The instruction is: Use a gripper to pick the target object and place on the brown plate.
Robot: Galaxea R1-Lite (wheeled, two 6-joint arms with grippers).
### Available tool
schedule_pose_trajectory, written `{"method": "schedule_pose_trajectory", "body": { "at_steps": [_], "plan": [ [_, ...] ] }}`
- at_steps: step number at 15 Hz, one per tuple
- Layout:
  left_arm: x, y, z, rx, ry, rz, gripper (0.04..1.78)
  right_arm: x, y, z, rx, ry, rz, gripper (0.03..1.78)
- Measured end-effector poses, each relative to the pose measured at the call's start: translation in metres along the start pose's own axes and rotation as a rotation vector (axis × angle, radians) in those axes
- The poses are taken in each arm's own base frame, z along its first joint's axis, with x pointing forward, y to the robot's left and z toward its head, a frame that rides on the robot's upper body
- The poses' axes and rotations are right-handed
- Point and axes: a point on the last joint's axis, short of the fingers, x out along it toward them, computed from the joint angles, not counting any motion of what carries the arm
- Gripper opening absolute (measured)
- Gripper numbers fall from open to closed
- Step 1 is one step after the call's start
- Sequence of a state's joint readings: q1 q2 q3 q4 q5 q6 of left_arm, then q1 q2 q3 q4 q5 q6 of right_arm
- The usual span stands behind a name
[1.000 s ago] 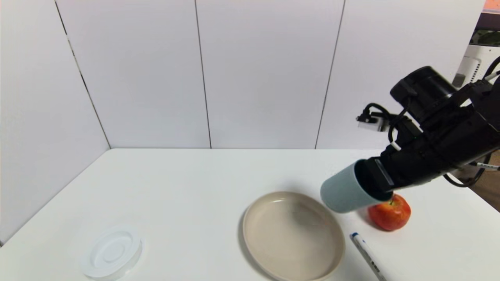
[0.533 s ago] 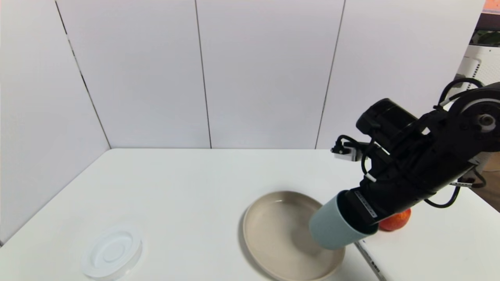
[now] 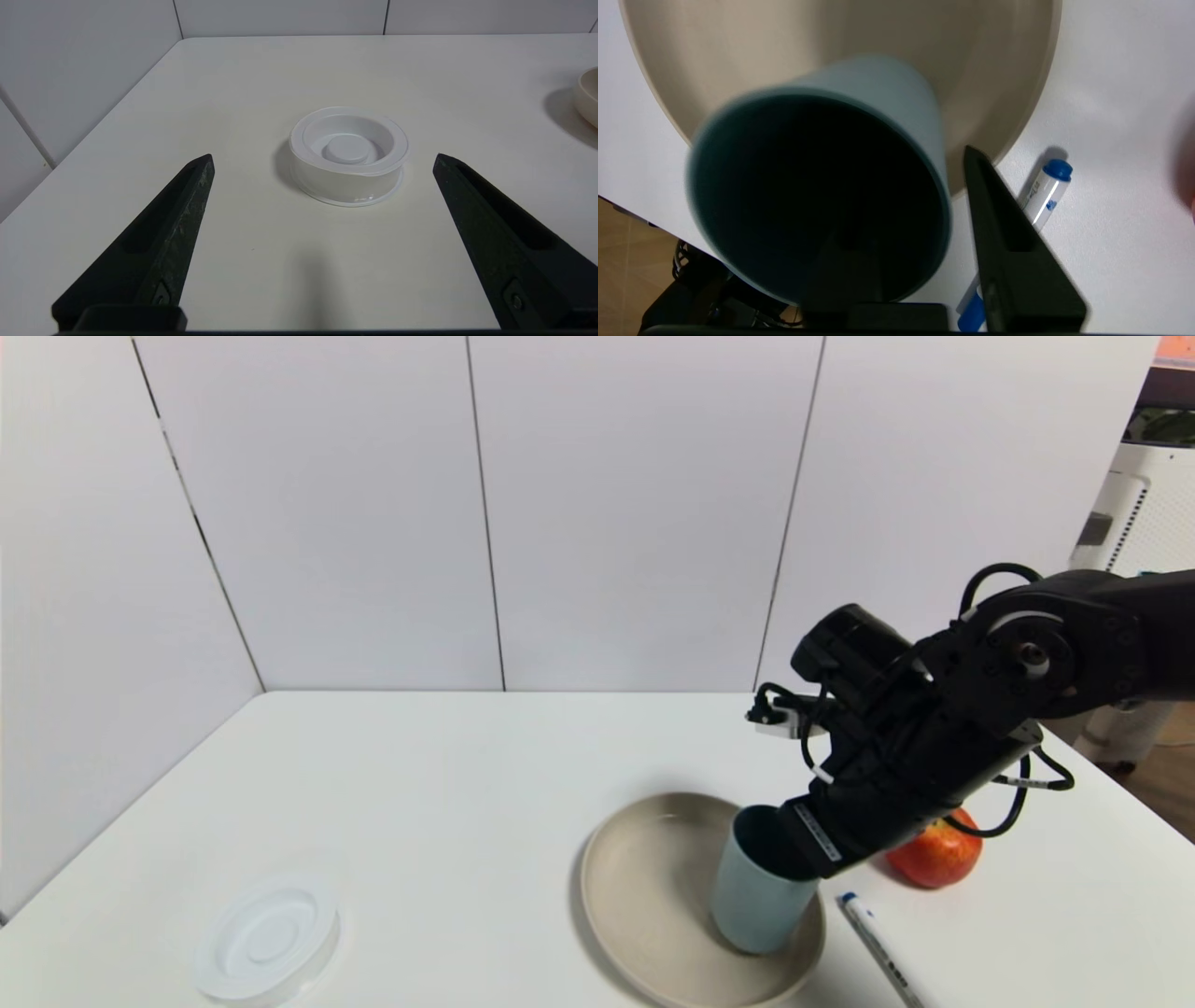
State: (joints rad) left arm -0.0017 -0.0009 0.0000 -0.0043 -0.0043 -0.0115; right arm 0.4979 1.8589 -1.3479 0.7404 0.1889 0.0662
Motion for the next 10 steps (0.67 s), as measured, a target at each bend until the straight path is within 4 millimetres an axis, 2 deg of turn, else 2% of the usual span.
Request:
{"method": "schedule_pose_trajectory", "body": {
  "at_steps": [2, 5, 7, 10],
  "plan": [
    [0.000, 0.000, 0.000, 0.000, 0.000, 0.000, 1.69, 0.000, 0.000, 0.002, -0.009, -0.017, -0.006, 0.89],
    [0.000, 0.000, 0.000, 0.000, 0.000, 0.000, 1.69, -0.010, 0.001, 0.002, -0.041, -0.054, -0.054, 1.14],
    [0.000, 0.000, 0.000, 0.000, 0.000, 0.000, 1.69, -0.027, 0.003, -0.001, -0.068, -0.102, -0.064, 1.28],
    [0.000, 0.000, 0.000, 0.000, 0.000, 0.000, 1.69, -0.065, 0.009, -0.013, -0.110, -0.216, -0.067, 1.41]
  ]
}}
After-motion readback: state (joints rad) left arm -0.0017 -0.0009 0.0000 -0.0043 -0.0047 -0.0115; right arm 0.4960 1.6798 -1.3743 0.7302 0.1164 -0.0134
